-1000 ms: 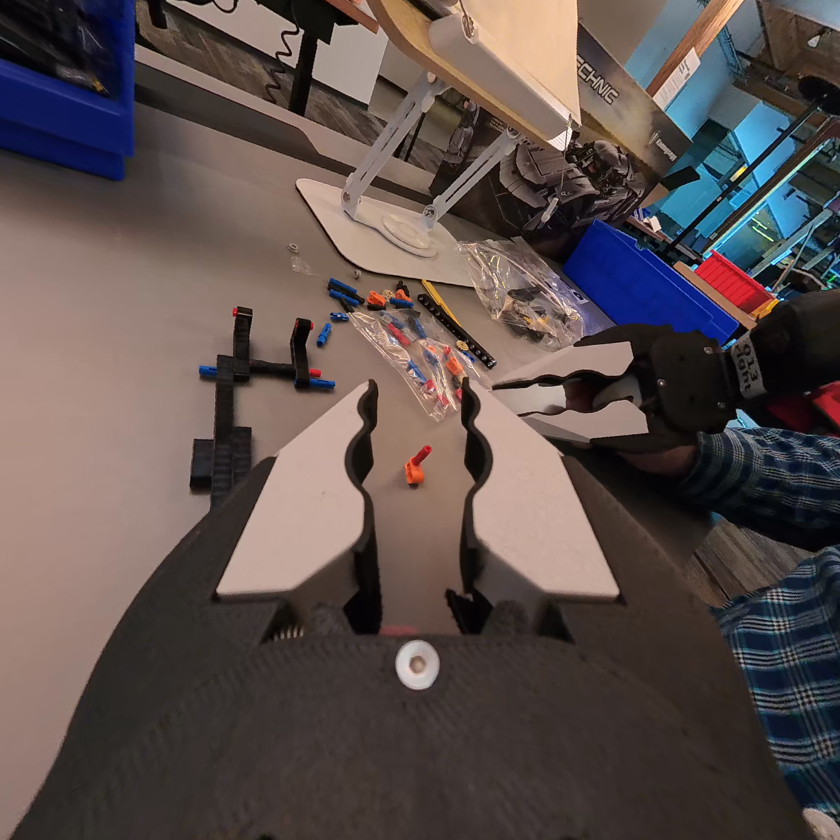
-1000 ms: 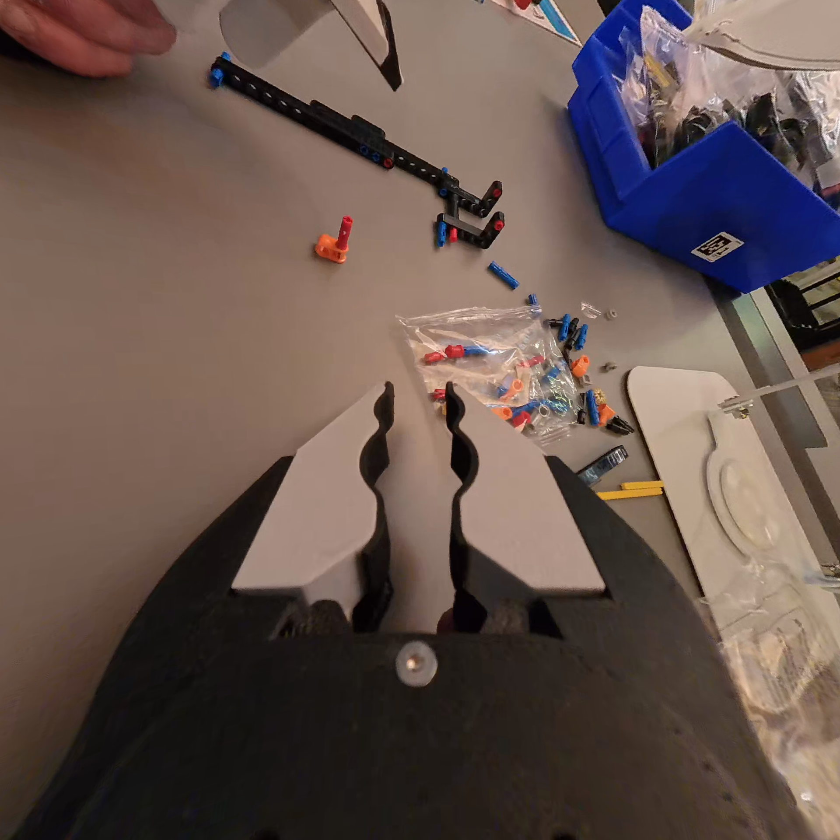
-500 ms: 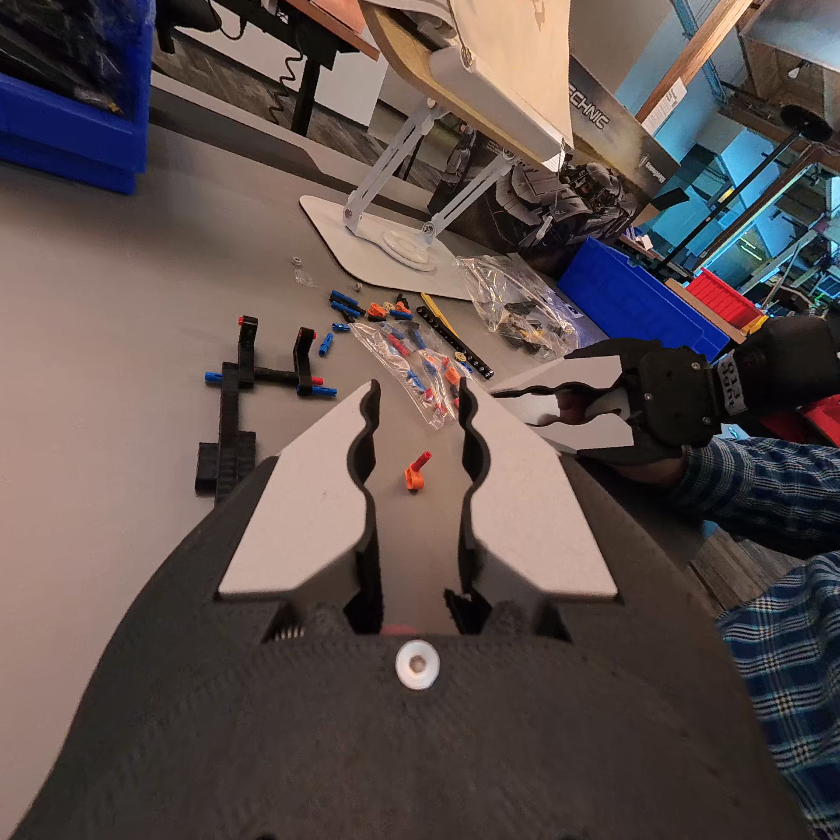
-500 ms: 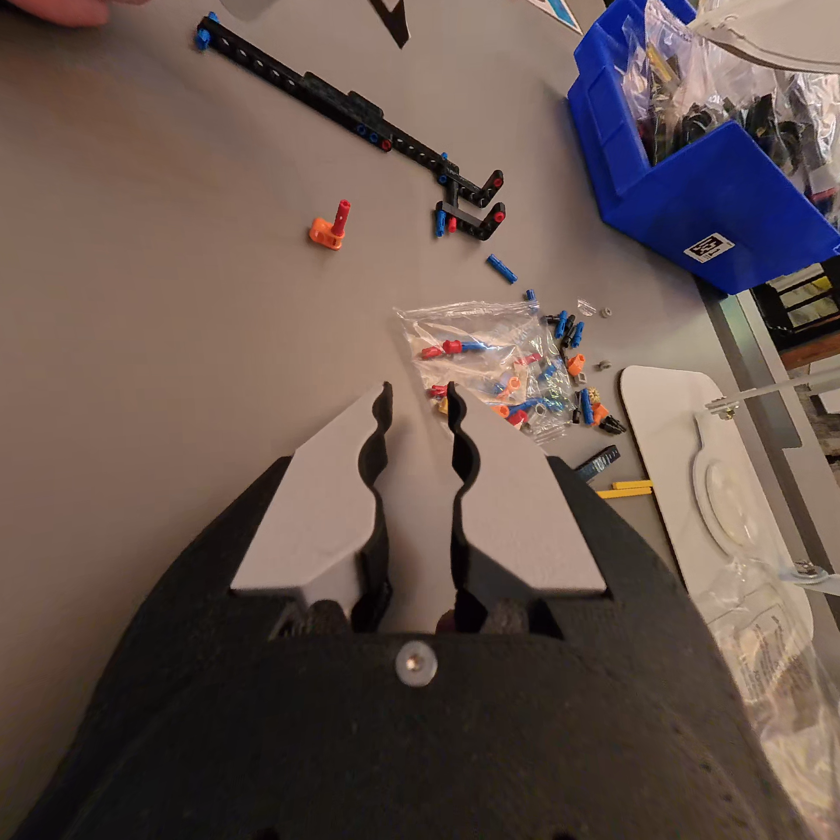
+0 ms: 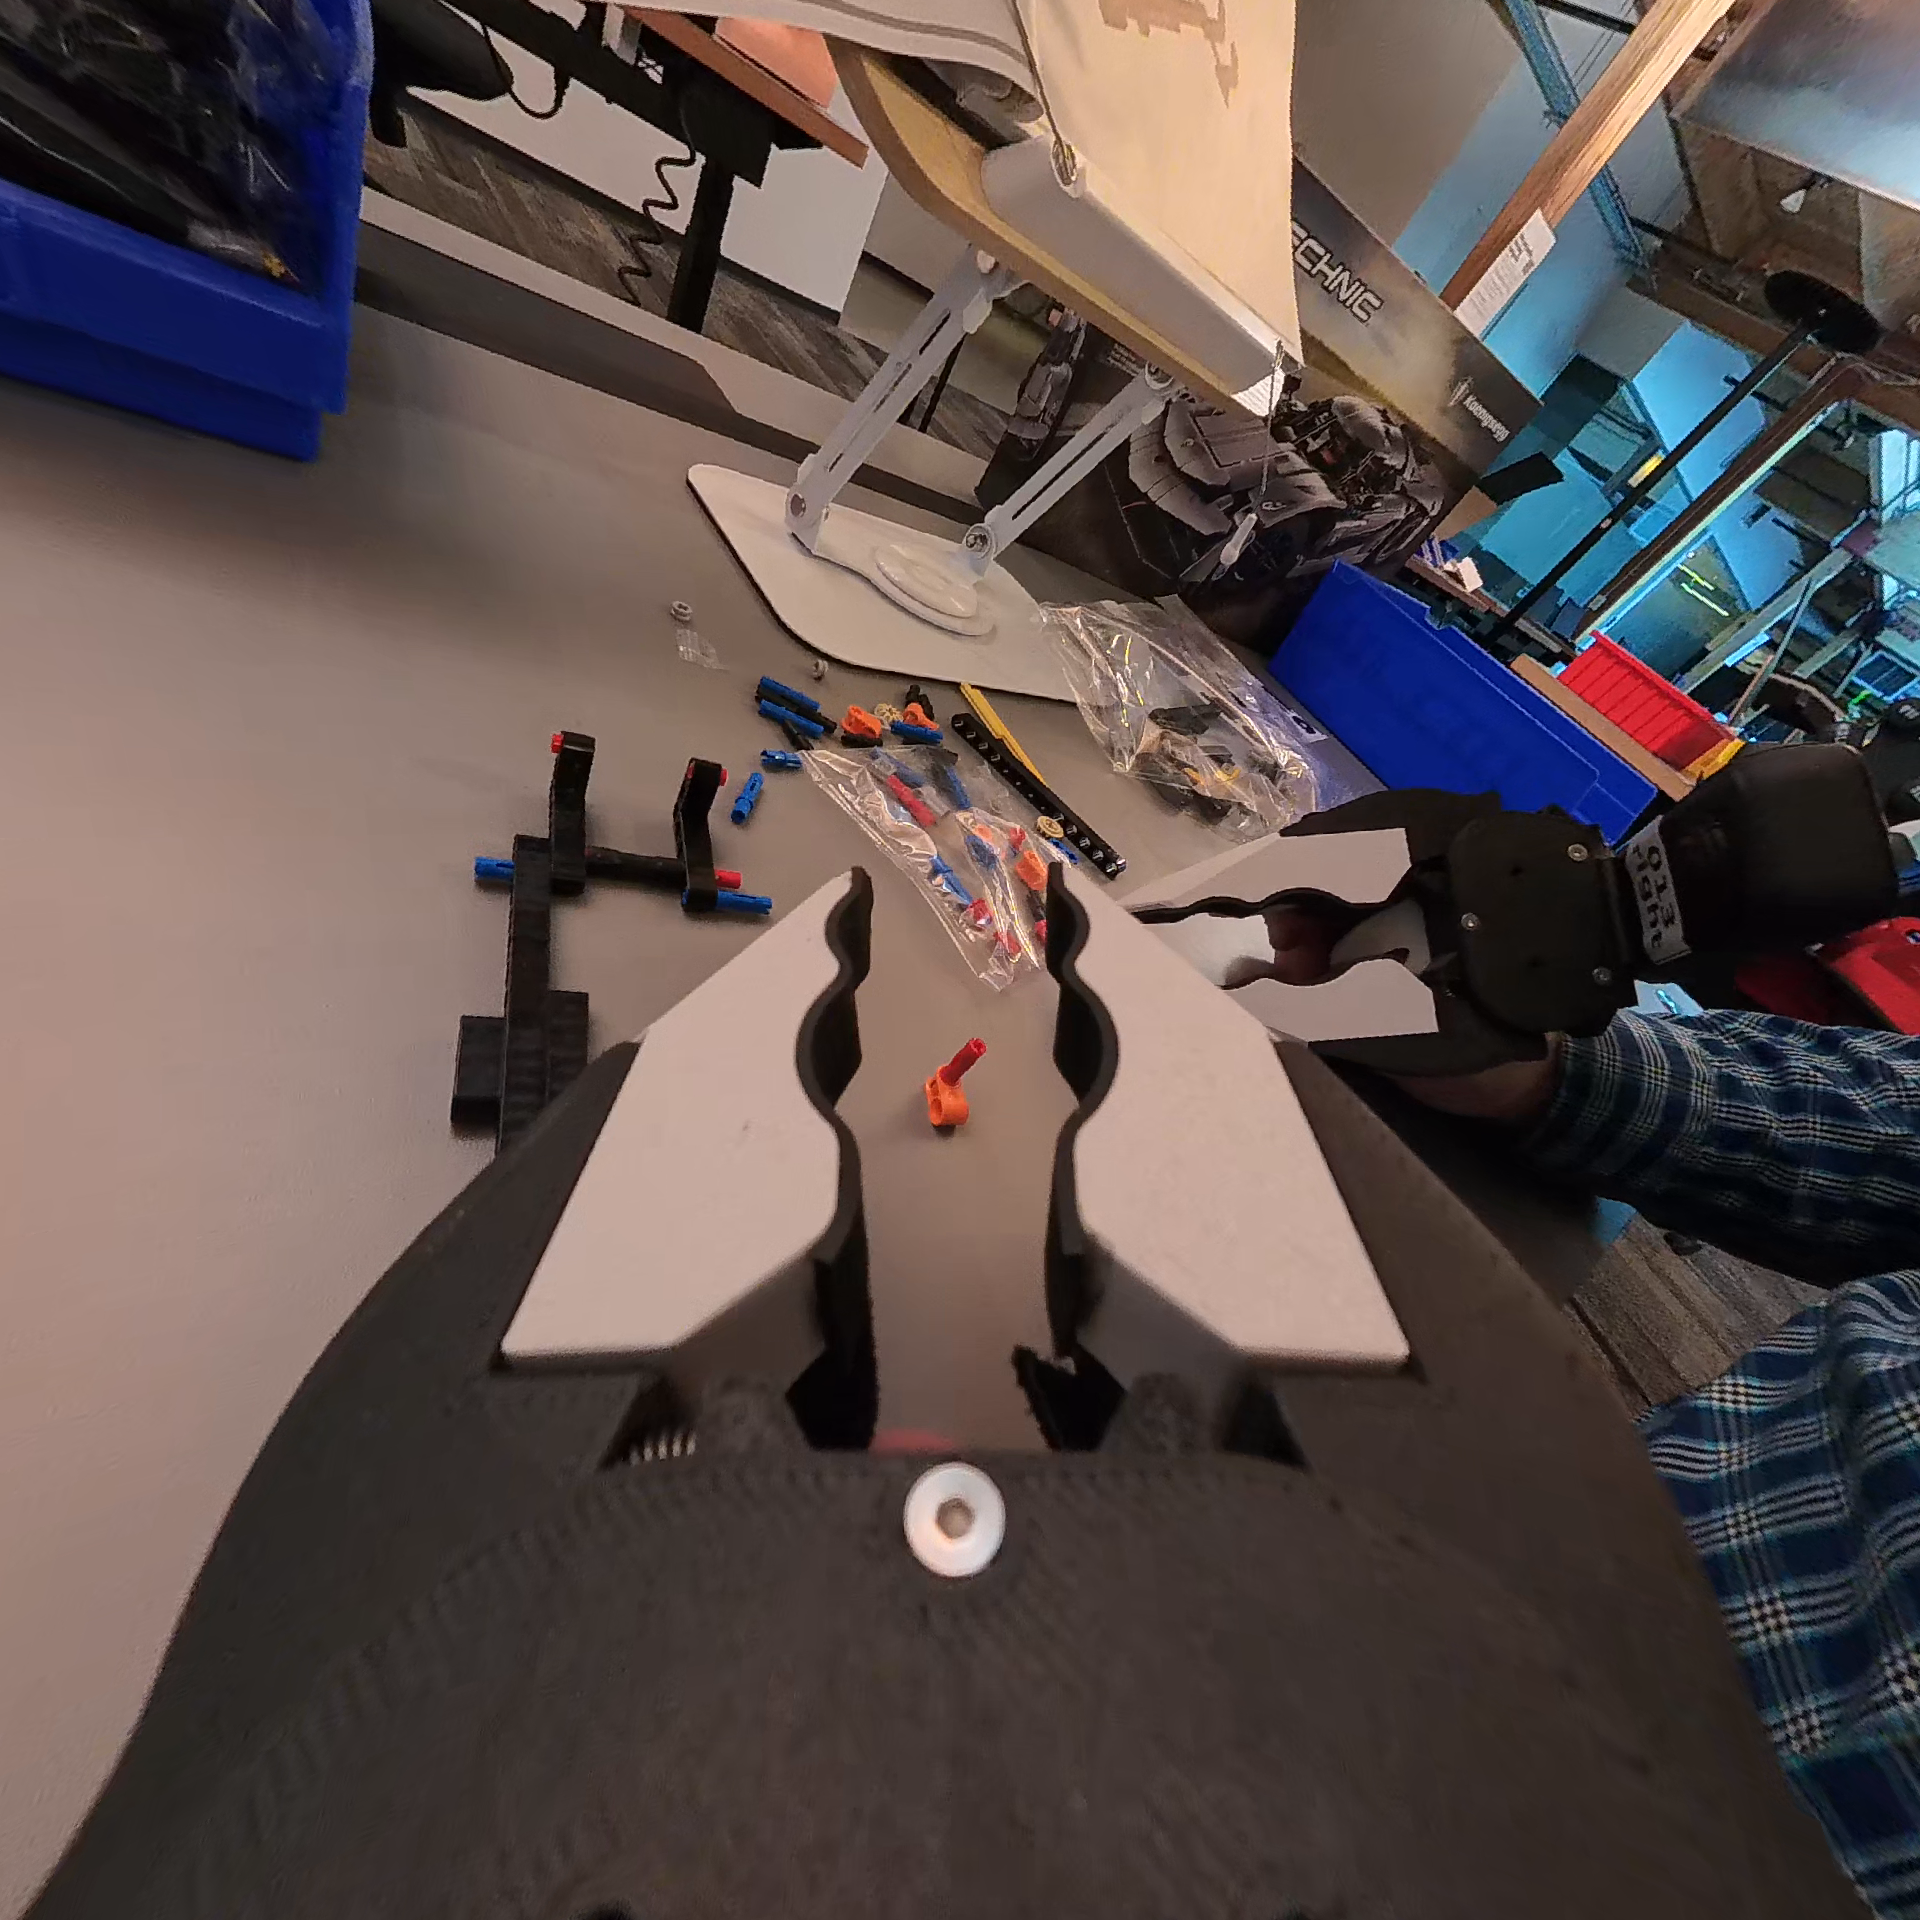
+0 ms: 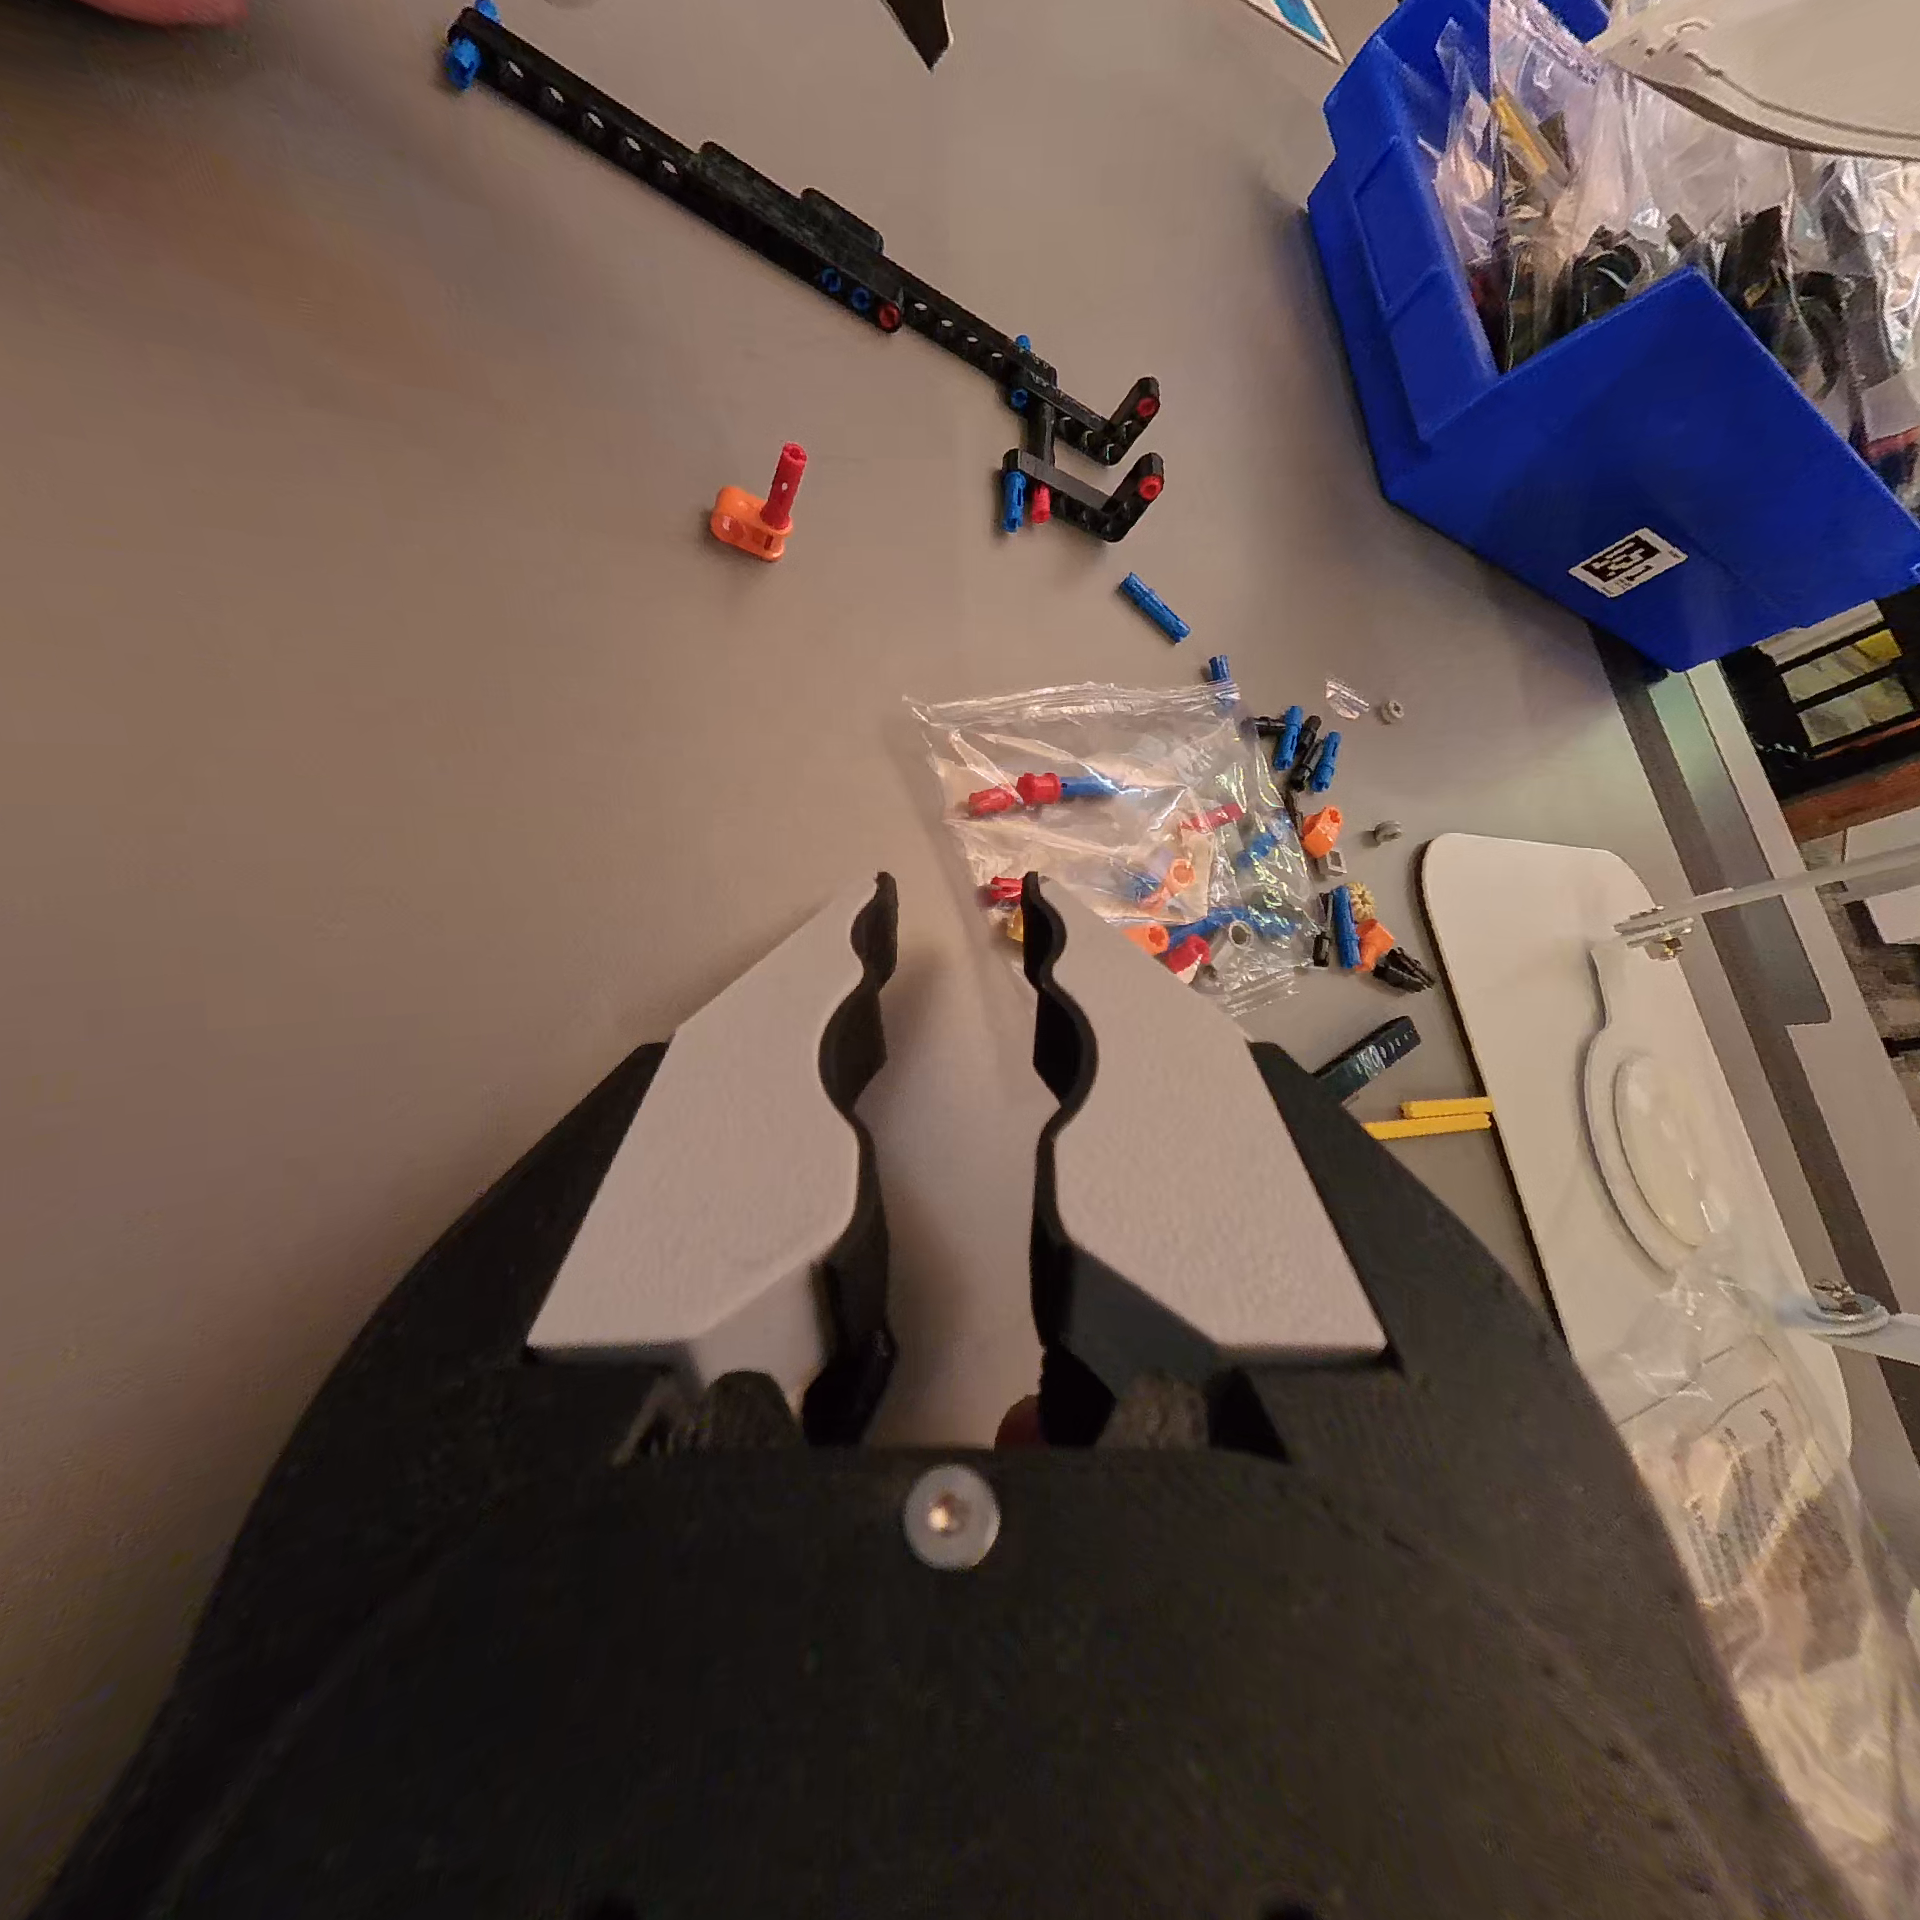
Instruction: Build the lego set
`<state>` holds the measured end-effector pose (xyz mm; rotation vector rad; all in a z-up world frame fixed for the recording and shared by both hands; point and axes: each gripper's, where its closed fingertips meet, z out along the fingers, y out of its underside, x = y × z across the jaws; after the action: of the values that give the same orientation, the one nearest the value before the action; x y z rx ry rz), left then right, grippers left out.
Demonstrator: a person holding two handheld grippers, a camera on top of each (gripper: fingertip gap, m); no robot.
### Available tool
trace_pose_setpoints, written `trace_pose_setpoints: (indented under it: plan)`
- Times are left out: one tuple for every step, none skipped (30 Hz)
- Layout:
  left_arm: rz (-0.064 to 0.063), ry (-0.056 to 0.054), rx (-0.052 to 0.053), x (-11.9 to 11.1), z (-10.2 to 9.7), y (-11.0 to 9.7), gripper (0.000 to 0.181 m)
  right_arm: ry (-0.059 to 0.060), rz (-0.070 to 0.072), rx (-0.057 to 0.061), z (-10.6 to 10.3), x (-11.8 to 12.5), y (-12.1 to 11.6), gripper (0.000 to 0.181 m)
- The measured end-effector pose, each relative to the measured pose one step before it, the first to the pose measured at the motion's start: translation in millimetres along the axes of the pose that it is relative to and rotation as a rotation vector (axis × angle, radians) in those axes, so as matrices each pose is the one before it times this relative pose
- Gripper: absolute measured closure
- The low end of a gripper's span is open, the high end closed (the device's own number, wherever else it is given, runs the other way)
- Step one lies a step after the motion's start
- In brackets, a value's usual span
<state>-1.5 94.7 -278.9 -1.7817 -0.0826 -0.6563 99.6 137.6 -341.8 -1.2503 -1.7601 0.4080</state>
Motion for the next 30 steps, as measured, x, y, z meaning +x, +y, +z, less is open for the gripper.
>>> trace_pose_setpoints:
  plan:
    - [-0.0001, -0.0003, 0.0004, -0.03, 0.02, -0.05, 0.15, -0.0001, -0.0001, 0.0001, 0.01, -0.01, -0.02, 0.16]
    - [0.0001, -0.0004, 0.0003, -0.03, -0.07, 0.0, 0.15, 0.0001, -0.0004, 0.0003, -0.08, -0.06, -0.03, 0.16]
    - [0.0001, -0.0003, -0.0001, -0.04, -0.01, 0.02, 0.15, -0.0001, -0.0005, 0.0001, -0.01, -0.07, -0.06, 0.16]
    - [-0.0002, 0.0002, 0.0, 0.04, 0.0, 0.0, 0.15, -0.0004, -0.0003, -0.0002, 0.04, -0.09, 0.09, 0.161]
    - [-0.0004, 0.0, 0.0013, -0.11, -0.08, -0.22, 0.15, -0.0003, -0.0001, 0.0, 0.0, -0.04, 0.0, 0.161]
    - [-0.0003, -0.001, 0.0026, -0.21, -0.17, -0.35, 0.15, 0.0021, -0.0011, 0.001, -0.01, 0.37, -0.09, 0.161]
    - [-0.0007, -0.0007, 0.0021, -0.17, -0.11, -0.31, 0.15, 0.0021, -0.0015, 0.0005, 0.06, 0.26, -0.04, 0.161]
    - [-0.001, 0.0005, 0.0008, 0.0, -0.11, -0.15, 0.15, -0.0001, -0.001, -0.0011, 0.11, -0.06, 0.07, 0.161]
    - [-0.0007, 0.0005, 0.0003, 0.03, -0.02, -0.08, 0.15, 0.0001, -0.0012, -0.0008, 0.11, -0.08, 0.15, 0.161]
    - [-0.0001, 0.0003, 0.0003, -0.03, -0.02, -0.07, 0.15, 0.0004, -0.0009, 0.0001, -0.04, -0.05, -0.1, 0.161]
    - [0.0, 0.0016, 0.0002, 0.2, 0.11, -0.06, 0.15, 0.0002, 0.0001, 0.0003, -0.04, 0.1, 0.06, 0.161]
    - [0.0, 0.0018, 0.002, 0.29, -0.19, -0.31, 0.15, 0.0003, 0.0019, 0.0029, -0.29, 0.25, -0.37, 0.161]
    - [0.0011, 0.0046, 0.0047, 0.68, -0.42, -0.69, 0.148, 0.0004, 0.0048, 0.0084, -0.86, 0.61, -1.04, 0.162]
    - [0.0022, 0.0046, 0.0084, 0.81, -0.63, -1.14, 0.147, -0.0011, 0.0085, 0.0129, -1.33, 0.82, -1.5, 0.162]
    - [-0.0007, 0.0054, 0.0052, 0.56, -0.53, -0.83, 0.146, -0.0009, 0.0125, 0.0172, -1.85, 1.16, -2.02, 0.163]
    - [-0.0048, 0.0079, 0.0018, 0.65, -0.39, -0.37, 0.145, 0.001, 0.0156, 0.0174, -1.95, 1.89, -2.05, 0.163]
    - [-0.0055, 0.0048, 0.004, 0.04, -0.52, -0.67, 0.145, -0.0015, 0.0147, 0.0099, -1.28, 1.32, -1.1, 0.163]
    - [-0.0028, 0.0019, 0.0054, -0.07, -0.48, -0.82, 0.144, -0.0038, 0.0115, -0.0002, -0.78, 0.64, 0.48, 0.164]
    - [-0.0002, 0.0002, 0.0016, 0.09, -0.21, -0.27, 0.144, -0.0027, 0.0085, -0.0031, -1.06, 0.36, 1.08, 0.165]
    - [0.0023, -0.0007, -0.0025, 0.19, 0.18, 0.32, 0.144, -0.0047, 0.0078, -0.0001, -1.6, -0.42, 0.54, 0.168]
    - [0.0052, -0.0042, -0.0017, -0.05, 0.28, 0.23, 0.144, -0.0061, 0.0116, 0.0027, -1.96, -0.51, 0.04, 0.169]
    - [0.0085, -0.0084, 0.0015, -0.25, 0.02, -0.28, 0.145, -0.0077, 0.0158, 0.0046, -2.21, -0.52, -0.26, 0.171]
    - [0.011, -0.0075, 0.0036, 0.18, -0.18, -0.76, 0.145, -0.0098, 0.018, 0.0031, -2.24, -0.21, 0.1, 0.173]
    - [0.0123, -0.0059, 0.0055, 0.38, -0.48, -1.06, 0.146, -0.0054, 0.0196, -0.0039, -1.94, 1.2, 1.09, 0.174]
    - [0.0117, -0.0098, 0.0019, -0.08, -0.37, -0.83, 0.147, 0.0038, 0.0187, -0.0099, -1.89, 3.54, 1.78, 0.175]
    - [0.0135, -0.0154, -0.0079, -0.26, 0.46, 0.2, 0.147, 0.0079, 0.0157, -0.0093, -2.0, 5.16, 1.21, 0.176]
    - [0.0073, -0.0087, -0.0181, 1.19, 1.96, 1.16, 0.147, 0.0095, 0.0155, -0.0078, -1.83, 6.29, 0.41, 0.177]
    - [-0.0008, -0.0044, -0.0269, 2.63, 3.47, 1.46, 0.147, 0.0089, 0.0193, -0.0098, -1.35, 7.16, -0.01, 0.178]
    - [0.0079, -0.0023, -0.0288, 4.06, 4.69, 0.86, 0.147, 0.0006, 0.022, -0.0098, -0.57, 6.57, -0.95, 0.179]
    - [0.0253, -0.0064, -0.0305, 4.83, 5.38, 0.11, 0.147, -0.0014, 0.0219, -0.0103, -0.01, 6.8, -1.27, 0.179]
